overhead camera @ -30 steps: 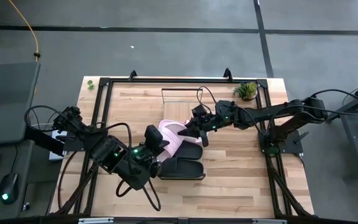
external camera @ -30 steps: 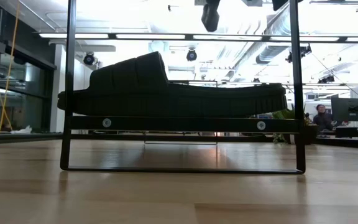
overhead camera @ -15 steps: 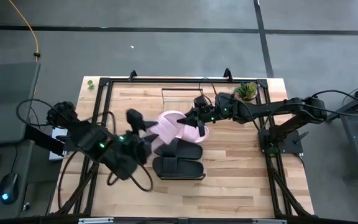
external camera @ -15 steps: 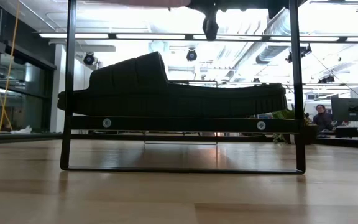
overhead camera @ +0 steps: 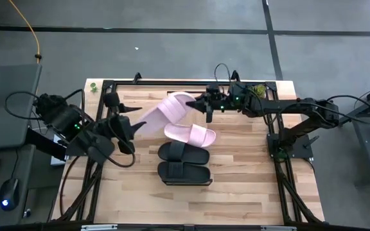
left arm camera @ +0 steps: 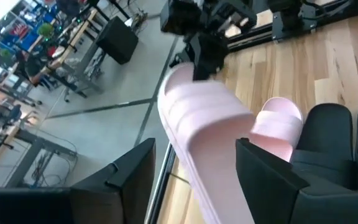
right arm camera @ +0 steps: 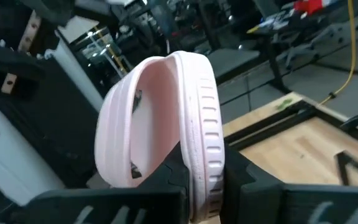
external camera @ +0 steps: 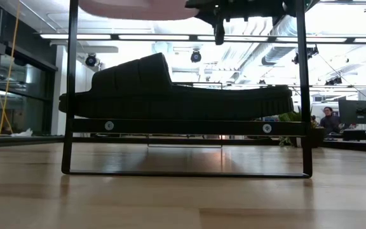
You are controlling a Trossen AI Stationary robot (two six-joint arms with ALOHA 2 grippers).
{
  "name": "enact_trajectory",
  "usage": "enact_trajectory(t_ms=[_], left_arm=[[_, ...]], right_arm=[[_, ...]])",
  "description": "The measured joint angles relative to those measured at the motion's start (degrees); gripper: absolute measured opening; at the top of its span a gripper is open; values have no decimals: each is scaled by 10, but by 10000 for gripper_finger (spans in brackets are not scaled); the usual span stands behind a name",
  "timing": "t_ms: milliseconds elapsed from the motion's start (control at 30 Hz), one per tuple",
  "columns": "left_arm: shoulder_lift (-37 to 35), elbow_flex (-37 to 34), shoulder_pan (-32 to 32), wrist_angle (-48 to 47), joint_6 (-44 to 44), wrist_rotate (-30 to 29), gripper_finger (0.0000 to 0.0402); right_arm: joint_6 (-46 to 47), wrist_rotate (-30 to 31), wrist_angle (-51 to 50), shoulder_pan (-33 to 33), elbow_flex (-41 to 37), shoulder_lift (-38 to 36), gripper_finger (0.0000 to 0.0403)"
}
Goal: Pick and place slides into the shelf
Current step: Put the pink slipper on the shelf
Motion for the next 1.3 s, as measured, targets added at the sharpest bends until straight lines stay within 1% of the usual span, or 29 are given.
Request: enact_trajectory(t_ms=[100,200,300,400,467,533,700,767,833,933,1133,1300], left_arm=[[-7,0,0,-26,-21,0,197],[-19,-10,1,-47,-50,-14,191],[-48,-45,23,-46,-73,-22,188],[-93,-108,50,-20,-96,-19,189],[-128,-169,78,36,-82,-5,190],[-167,-239,105,118,-37,23,189],[-264,-417,169,375,109,133,182],[-294,-470,191,462,145,171,178],[-314,-508,210,517,169,207,175],[-329,-542,233,560,181,251,171],[-330,-588,248,575,167,317,170],[-330,-651,247,649,171,331,163]], right_arm=[[-4,1,-4,-15,0,-17,18],[-10,1,-17,-29,0,-49,18],[-26,1,-53,-39,0,-87,18],[-36,9,-92,-43,-7,-127,18],[-43,20,-113,-43,-13,-156,18],[-49,30,-125,-43,-26,-187,18],[-48,65,-128,-43,-85,-272,18],[-40,72,-126,-43,-114,-306,18],[-29,87,-124,-43,-147,-337,18],[-19,113,-119,-42,-194,-376,18],[-19,162,-88,-41,-288,-425,18],[-10,172,-6,-41,-362,-431,18]])
